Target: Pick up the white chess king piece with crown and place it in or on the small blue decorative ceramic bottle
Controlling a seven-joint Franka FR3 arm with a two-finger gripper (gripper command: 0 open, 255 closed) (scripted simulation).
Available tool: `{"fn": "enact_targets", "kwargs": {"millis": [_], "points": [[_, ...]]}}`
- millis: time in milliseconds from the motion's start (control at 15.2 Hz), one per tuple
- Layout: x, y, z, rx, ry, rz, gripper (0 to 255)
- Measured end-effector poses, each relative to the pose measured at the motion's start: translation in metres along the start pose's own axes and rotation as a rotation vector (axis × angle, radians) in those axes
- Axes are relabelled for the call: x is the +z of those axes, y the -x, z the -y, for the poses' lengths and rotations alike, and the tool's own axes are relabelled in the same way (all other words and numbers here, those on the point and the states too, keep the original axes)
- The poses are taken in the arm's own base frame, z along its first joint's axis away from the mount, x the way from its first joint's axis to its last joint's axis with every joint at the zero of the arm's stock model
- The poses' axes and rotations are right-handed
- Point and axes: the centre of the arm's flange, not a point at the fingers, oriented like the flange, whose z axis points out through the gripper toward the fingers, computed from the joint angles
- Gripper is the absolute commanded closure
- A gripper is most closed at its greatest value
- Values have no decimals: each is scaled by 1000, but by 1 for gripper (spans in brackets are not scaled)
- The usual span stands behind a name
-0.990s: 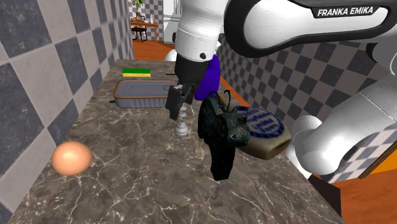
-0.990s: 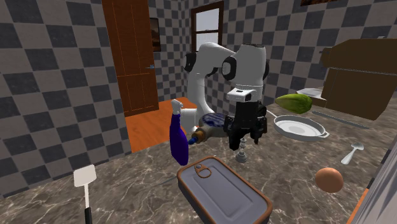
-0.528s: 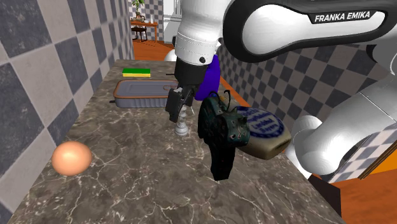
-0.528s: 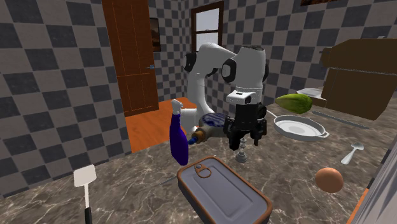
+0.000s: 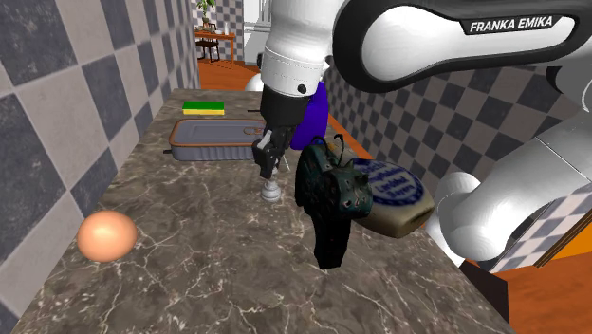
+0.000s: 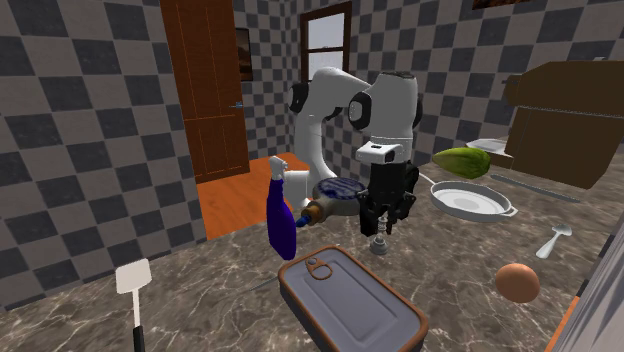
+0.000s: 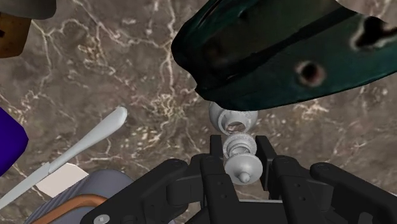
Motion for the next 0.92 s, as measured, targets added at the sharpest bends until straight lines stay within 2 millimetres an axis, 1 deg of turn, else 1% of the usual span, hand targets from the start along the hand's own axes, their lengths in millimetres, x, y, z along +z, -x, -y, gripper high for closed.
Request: {"fn": "enact_targets", "kwargs": {"millis": [264,924], "points": [[-2,0,0,0,0,1,255],[-50,-8,-2,0,1,2,255]]}}
